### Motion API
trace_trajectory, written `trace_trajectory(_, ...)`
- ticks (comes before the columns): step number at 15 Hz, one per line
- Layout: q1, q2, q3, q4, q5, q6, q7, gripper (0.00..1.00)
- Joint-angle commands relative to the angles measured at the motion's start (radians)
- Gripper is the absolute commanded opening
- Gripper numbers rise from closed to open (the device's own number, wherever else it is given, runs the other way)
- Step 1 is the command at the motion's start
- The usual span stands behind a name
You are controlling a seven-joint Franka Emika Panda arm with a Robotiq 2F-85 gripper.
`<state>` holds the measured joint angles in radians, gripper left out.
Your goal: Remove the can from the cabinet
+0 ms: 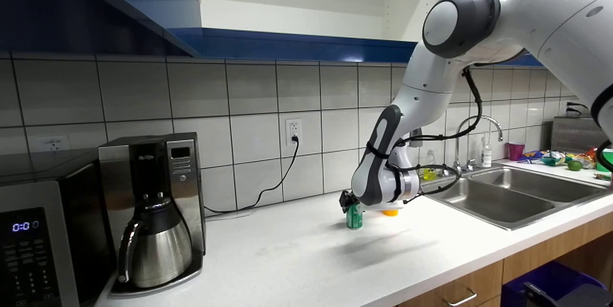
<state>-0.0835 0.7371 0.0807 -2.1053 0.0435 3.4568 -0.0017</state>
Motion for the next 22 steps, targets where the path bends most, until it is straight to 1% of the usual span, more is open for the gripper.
trace_trajectory(1,0.007,-0.031,-0.008,-0.024,-0.012,-0.001,0.022,1.0)
trace_trajectory(6,0.017,-0.12,-0.023,-0.128,-0.004,-0.003,0.02,1.0)
trace_trajectory(12,0.021,-0.282,-0.027,-0.316,-0.007,-0.007,0.019,1.0)
trace_trajectory(17,0.036,-0.441,-0.032,-0.441,-0.004,-0.076,0.016,1.0)
trace_trajectory(20,0.056,-0.551,-0.046,-0.496,-0.003,-0.148,0.006,1.0)
trace_trajectory(22,0.067,-0.63,-0.055,-0.522,-0.006,-0.22,0.002,1.0)
